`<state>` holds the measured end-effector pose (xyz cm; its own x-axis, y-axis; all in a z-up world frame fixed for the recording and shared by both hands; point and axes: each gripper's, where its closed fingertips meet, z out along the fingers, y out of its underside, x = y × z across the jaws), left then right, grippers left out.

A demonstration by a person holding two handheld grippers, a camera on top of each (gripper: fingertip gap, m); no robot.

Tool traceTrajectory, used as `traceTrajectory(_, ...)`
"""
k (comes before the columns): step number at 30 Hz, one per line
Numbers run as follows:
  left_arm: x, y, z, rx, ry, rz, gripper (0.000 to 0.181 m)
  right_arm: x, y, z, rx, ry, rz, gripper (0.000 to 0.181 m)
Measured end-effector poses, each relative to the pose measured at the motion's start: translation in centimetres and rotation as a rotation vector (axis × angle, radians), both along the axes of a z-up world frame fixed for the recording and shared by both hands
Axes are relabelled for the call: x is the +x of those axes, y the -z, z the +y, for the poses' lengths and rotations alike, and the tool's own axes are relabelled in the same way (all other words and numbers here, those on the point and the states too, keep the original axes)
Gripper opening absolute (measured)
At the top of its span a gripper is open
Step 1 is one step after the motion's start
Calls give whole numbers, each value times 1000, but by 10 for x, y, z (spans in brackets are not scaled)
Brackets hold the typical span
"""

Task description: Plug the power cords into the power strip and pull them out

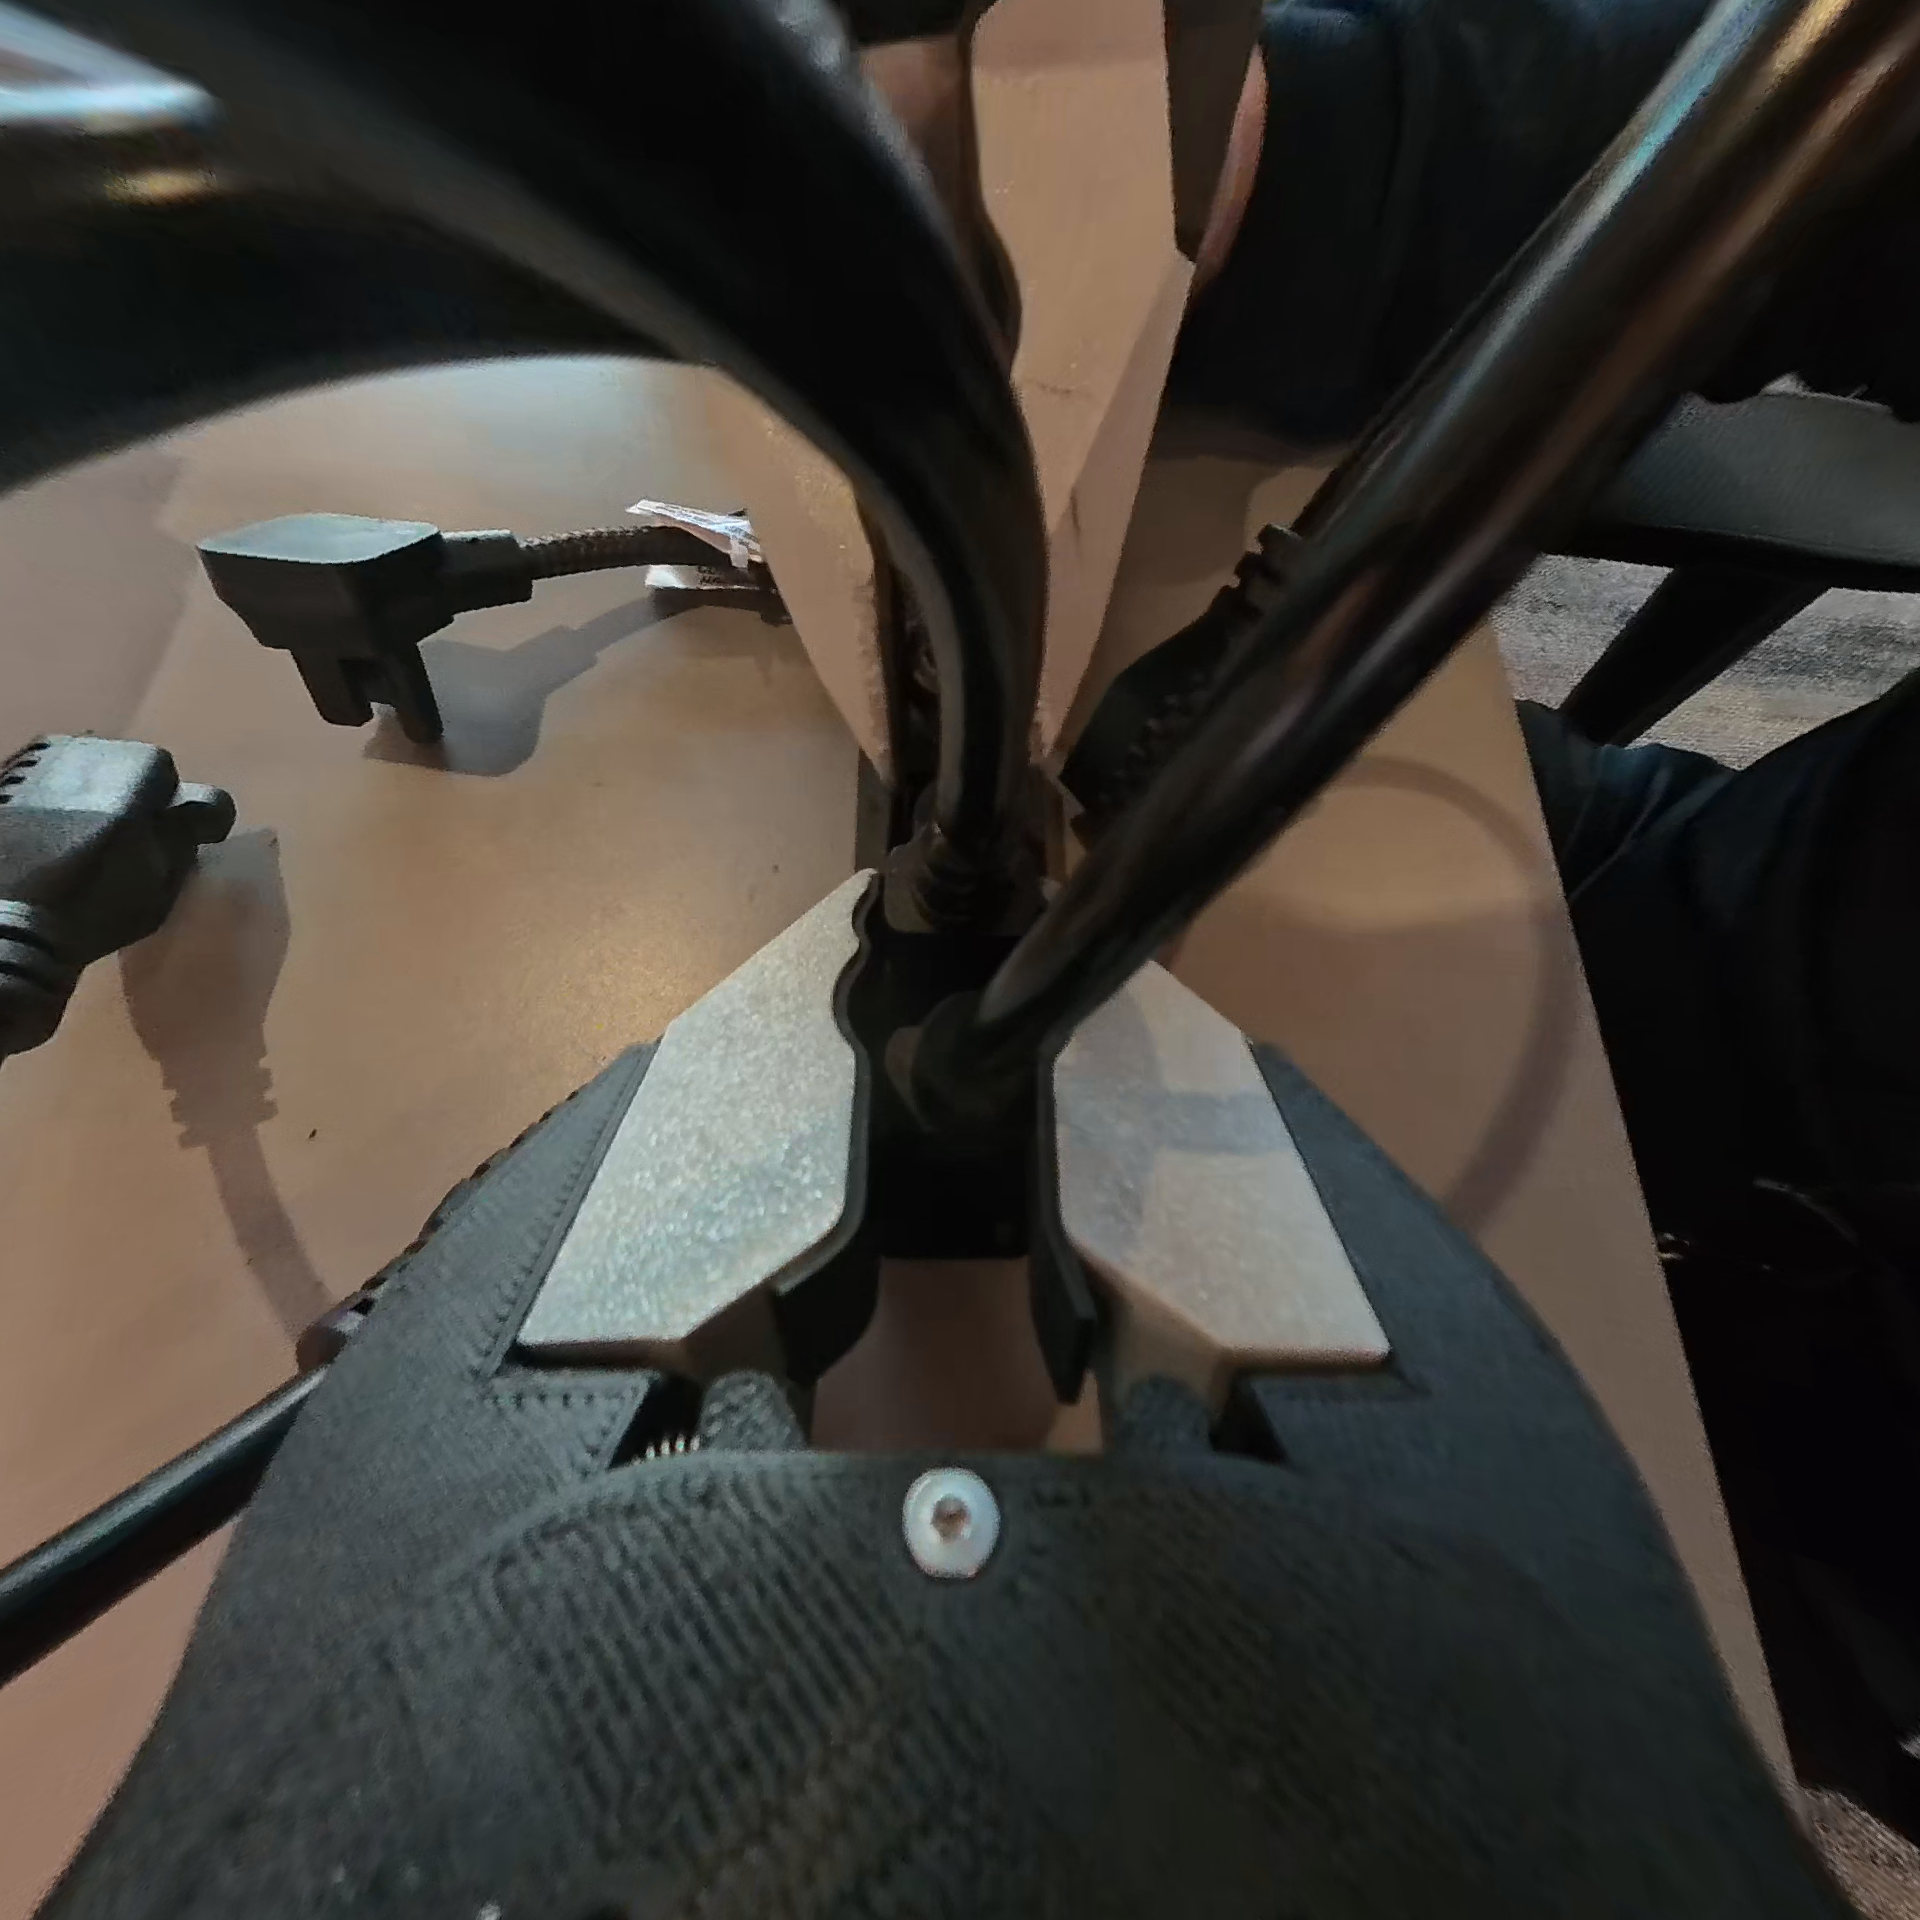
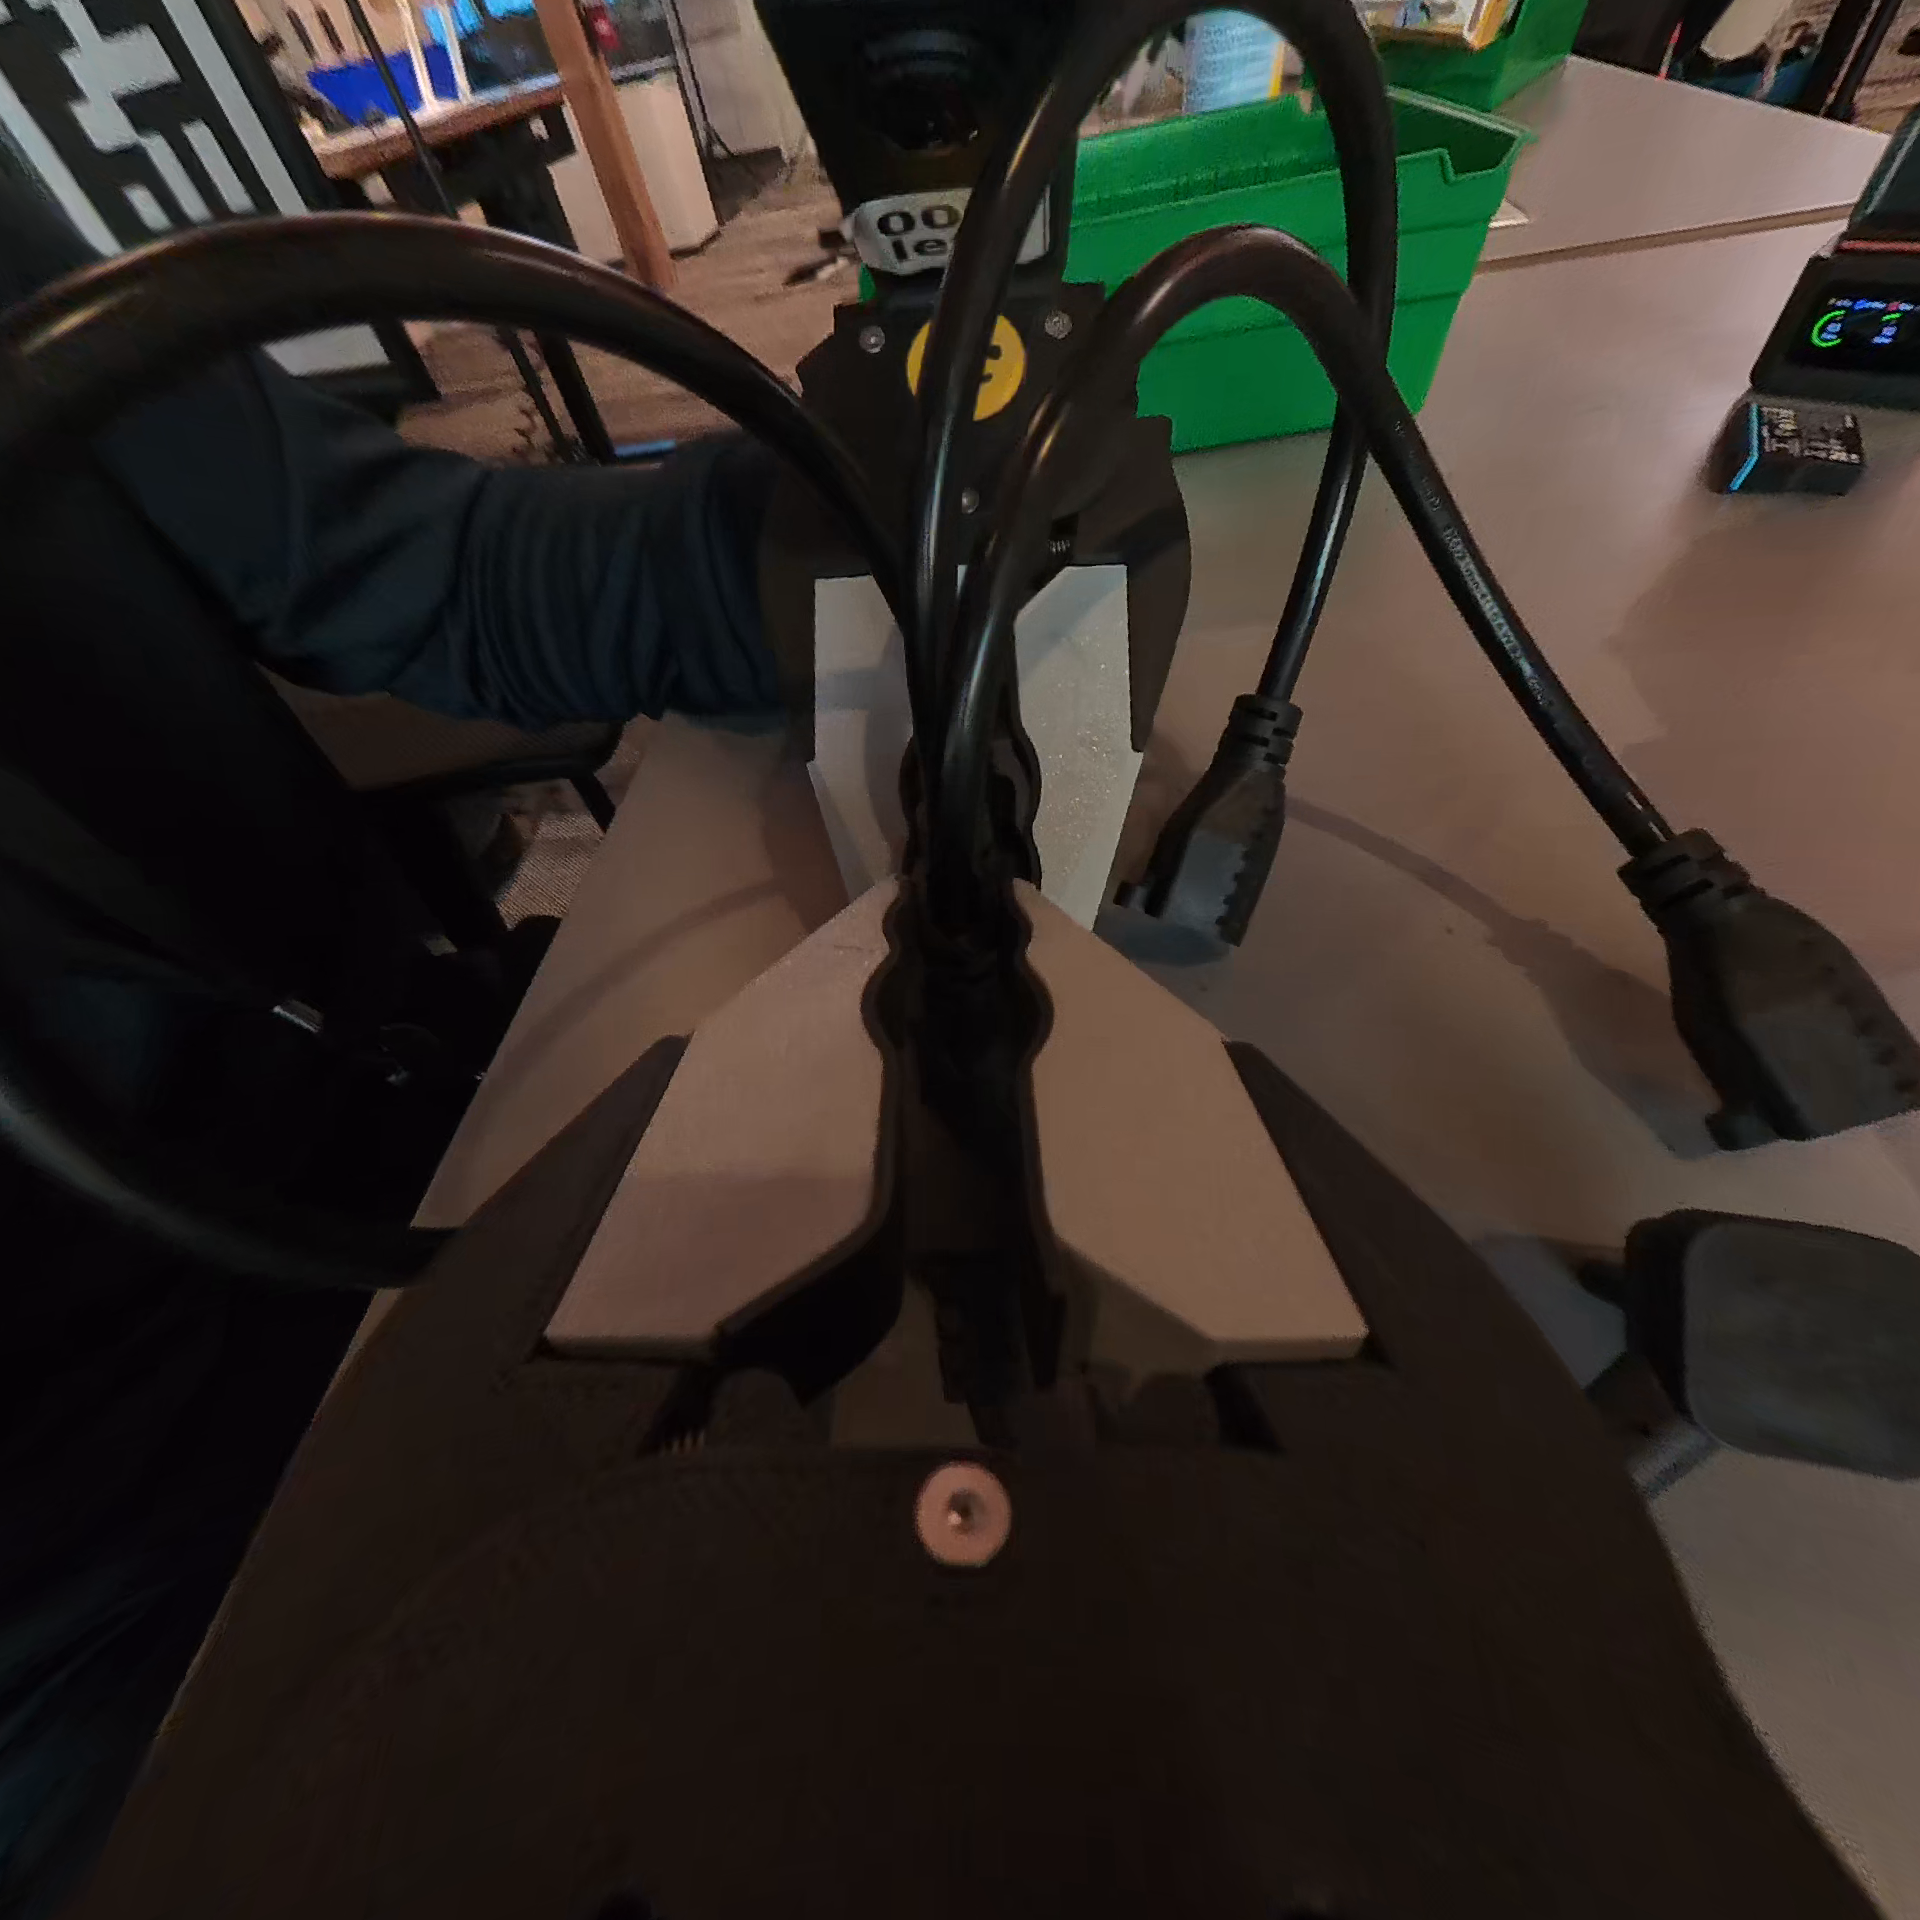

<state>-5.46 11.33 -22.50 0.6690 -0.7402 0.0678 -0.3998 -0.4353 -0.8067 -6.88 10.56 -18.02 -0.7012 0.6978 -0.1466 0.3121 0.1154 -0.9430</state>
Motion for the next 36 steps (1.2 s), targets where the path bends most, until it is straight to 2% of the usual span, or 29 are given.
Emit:
traceTrajectory(6,1,1,2,29,1,18,25,3,-3,3,-57,-80,24,15)
traceTrajectory(9,-8,1,8,38,-44,19,27,1,-12,30,-102,17,53,23)
traceTrajectory(13,-15,-1,15,13,-106,-38,26,-3,-24,65,-69,212,141,19)
traceTrajectory(17,-12,-9,7,-128,-123,-276,26,-2,-29,80,-43,302,191,14)
traceTrajectory(22,-22,-37,12,-211,-159,-666,26,2,-42,91,-95,339,233,9)
traceTrajectory(24,-28,-41,11,-224,-158,-730,25,4,-46,92,-109,341,243,8)
traceTrajectory(26,-28,-40,10,-233,-156,-728,25,4,-47,92,-102,339,252,8)
traceTrajectory(30,-24,-29,6,-252,-142,-615,25,4,-44,87,-93,303,232,8)
traceTrajectory(36,-26,-16,-3,-291,-119,-500,26,4,-18,58,26,174,135,12)
